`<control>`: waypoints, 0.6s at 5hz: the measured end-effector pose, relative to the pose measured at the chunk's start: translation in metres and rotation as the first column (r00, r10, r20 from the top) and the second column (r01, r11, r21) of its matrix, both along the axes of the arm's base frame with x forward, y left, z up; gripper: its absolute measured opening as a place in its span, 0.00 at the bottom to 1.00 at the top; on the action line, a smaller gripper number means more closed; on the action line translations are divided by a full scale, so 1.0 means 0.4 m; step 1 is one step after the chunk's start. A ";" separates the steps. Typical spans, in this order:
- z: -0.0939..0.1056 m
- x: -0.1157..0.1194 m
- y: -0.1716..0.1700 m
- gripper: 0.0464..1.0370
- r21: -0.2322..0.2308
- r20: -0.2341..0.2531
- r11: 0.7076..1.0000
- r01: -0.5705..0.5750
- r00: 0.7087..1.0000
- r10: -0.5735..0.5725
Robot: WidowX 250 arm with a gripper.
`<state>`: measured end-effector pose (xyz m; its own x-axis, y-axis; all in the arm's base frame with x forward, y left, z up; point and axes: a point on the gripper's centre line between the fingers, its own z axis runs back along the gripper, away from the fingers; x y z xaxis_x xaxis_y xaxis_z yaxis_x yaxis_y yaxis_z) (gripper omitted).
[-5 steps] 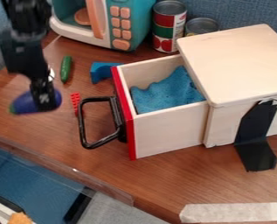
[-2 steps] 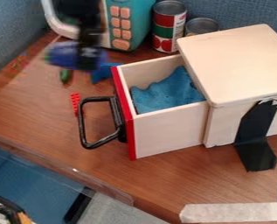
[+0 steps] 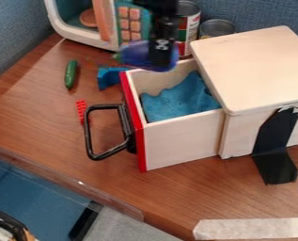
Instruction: Put the eggplant in the drawer
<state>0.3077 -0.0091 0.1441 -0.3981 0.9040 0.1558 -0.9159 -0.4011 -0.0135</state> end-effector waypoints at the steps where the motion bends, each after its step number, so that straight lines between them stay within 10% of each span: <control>1: -0.027 0.019 -0.017 0.70 -0.001 -0.016 1.000 0.009 1.000 -0.009; 3: -0.074 0.015 -0.023 0.70 -0.069 -0.008 0.997 0.034 0.999 -0.035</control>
<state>0.3138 -0.0184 0.1145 -0.3652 0.9259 0.0963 -0.9292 -0.3688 0.0220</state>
